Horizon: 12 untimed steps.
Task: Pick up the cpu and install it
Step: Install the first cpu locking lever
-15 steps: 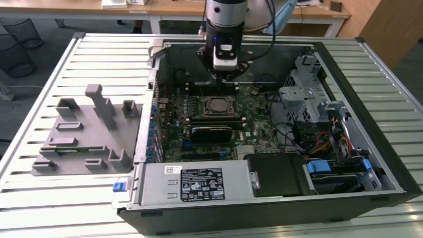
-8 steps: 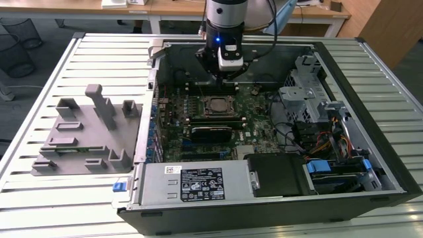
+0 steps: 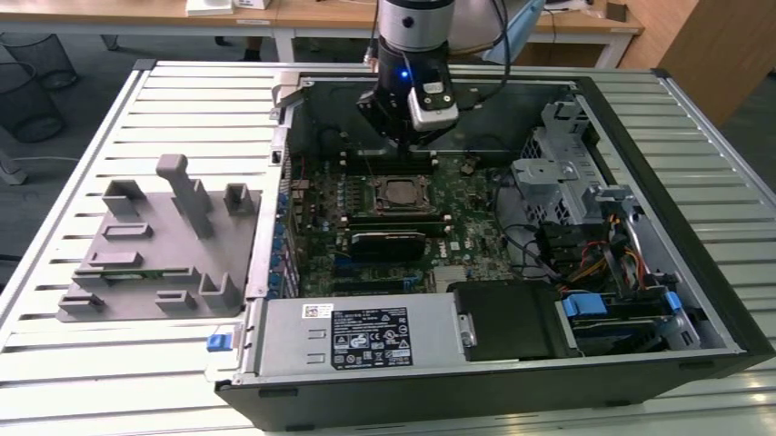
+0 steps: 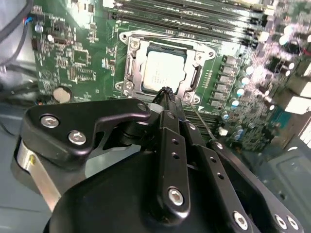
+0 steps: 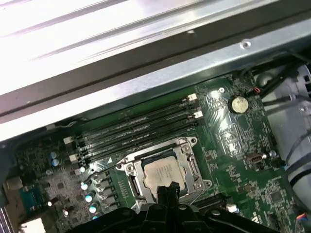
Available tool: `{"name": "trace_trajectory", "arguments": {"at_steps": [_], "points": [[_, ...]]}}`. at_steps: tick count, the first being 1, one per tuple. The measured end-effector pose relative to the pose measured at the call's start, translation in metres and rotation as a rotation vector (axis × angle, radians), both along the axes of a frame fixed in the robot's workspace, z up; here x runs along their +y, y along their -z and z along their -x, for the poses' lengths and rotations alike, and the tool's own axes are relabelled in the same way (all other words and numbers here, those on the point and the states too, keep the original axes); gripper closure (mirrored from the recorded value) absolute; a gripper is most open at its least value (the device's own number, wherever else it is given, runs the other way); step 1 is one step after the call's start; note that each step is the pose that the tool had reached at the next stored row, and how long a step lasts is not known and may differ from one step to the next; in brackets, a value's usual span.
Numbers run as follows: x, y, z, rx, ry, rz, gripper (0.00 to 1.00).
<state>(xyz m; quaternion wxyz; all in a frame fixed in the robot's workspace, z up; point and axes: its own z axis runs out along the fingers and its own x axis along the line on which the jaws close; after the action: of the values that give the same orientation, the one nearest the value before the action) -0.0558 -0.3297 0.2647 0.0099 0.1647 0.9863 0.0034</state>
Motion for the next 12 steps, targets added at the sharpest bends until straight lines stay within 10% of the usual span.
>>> {"name": "trace_trajectory", "arguments": {"at_steps": [12], "points": [[0.0,0.0014,0.0,0.0001,-0.219,0.0001,0.89]]}}
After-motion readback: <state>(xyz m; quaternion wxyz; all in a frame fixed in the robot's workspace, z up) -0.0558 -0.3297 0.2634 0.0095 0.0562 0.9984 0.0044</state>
